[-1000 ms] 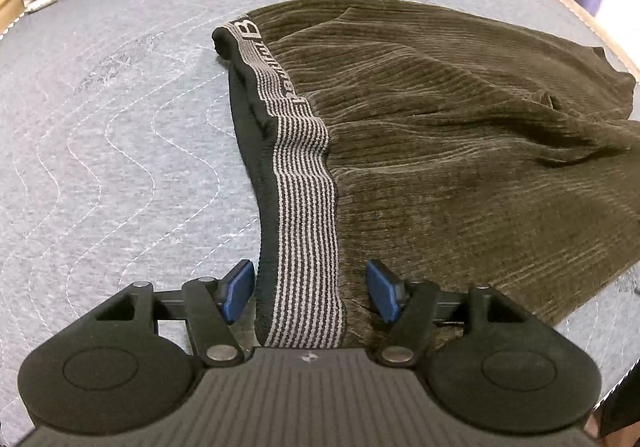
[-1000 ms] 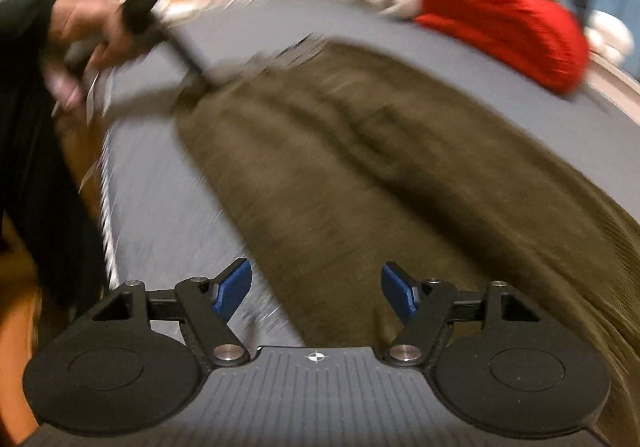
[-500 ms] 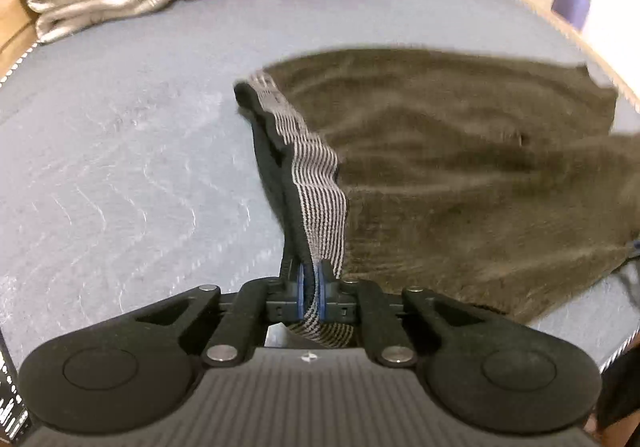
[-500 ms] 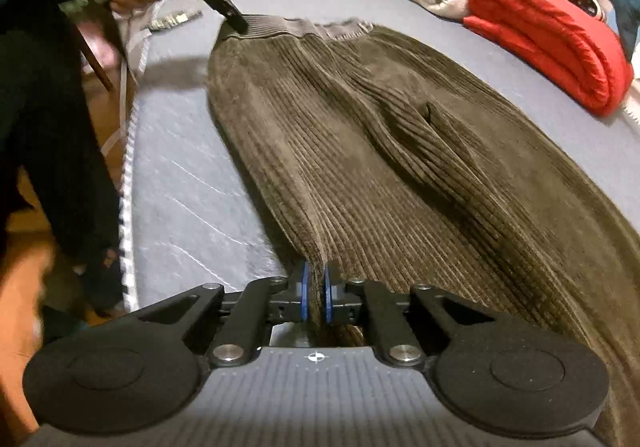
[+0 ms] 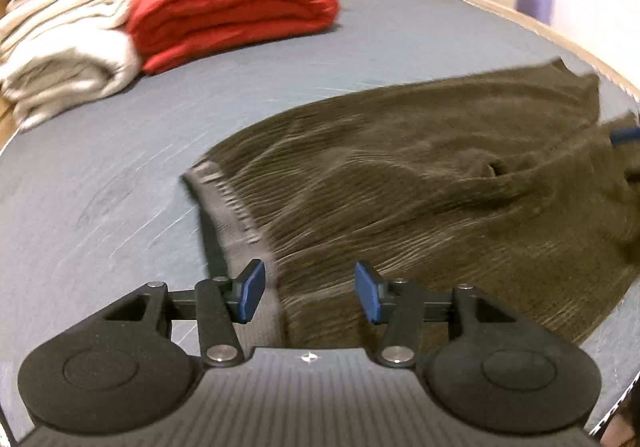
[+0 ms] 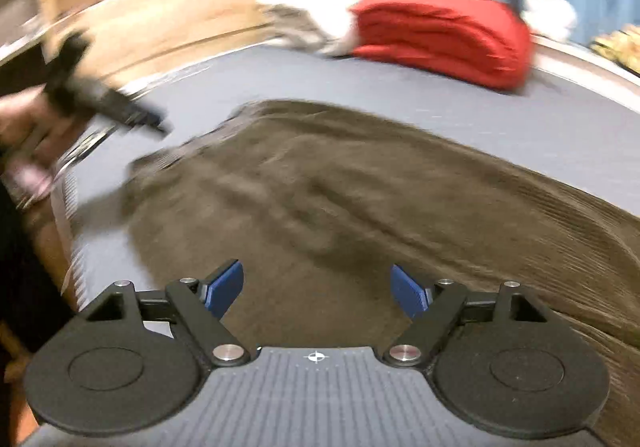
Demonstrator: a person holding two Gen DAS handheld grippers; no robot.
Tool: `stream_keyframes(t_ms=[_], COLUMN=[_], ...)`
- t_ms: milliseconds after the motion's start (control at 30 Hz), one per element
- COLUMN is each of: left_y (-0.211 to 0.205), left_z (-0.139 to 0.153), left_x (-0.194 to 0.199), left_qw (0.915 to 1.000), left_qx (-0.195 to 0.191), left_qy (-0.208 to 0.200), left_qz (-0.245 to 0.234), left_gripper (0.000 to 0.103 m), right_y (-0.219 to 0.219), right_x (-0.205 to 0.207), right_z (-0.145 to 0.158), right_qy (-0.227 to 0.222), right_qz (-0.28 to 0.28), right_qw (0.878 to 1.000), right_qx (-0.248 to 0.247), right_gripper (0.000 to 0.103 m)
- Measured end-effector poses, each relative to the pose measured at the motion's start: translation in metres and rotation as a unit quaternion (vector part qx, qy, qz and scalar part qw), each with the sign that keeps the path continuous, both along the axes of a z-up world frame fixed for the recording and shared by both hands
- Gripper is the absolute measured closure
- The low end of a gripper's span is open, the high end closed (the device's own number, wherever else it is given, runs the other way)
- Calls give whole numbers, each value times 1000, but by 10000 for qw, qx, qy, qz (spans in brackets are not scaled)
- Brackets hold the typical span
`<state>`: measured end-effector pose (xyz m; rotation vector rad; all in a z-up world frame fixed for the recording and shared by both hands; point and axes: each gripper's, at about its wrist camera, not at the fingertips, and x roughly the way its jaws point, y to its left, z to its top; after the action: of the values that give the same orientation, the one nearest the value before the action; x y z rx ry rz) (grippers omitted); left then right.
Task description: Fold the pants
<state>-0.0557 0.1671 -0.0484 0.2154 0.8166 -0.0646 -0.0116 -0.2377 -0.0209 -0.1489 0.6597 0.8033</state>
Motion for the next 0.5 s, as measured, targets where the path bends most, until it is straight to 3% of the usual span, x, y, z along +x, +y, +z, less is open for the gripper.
stream_keyframes(t_ms=[200,233,267,333,367,400,467,500], left_y=[-25,-28,-29,-30,-34,-36,-26,-20], left_z=[-19,-27,-40,-70,-71,-65,-50,-40], left_x=[31,39,49,59,58,59,63,66], left_qw=[9992,9987,9959,9830,9842,9867,9921,9935], left_qx=[-202,-203,-183,-83,87,130,-243,-501], left_qy=[115,360,853,1829,1739,1575,1226,1017], left_qz=[-321,-315,-224,-164,-323,-368,-99,59], left_gripper=[37,36,36,35,35,36,38,45], right_y=[-12,-9,-10,-8,-7,-10,-16,-18], right_x=[28,32,37,47,49,50,53,52], right_z=[-14,-22,-29,-54,-67,-71,-63,-57], right_qy=[79,198,389,981,1224,1272,1258,1163], right_qz=[-1168,-1285,-1389,-1458,-1564,-1634,-1691,-1760], right_qw=[9921,9898,9863,9741,9640,9617,9661,9683], right_qx=[-453,-579,-802,-1423,-1771,-1794,-1488,-1339], right_gripper=[17,16,14,14,15,12,15,15])
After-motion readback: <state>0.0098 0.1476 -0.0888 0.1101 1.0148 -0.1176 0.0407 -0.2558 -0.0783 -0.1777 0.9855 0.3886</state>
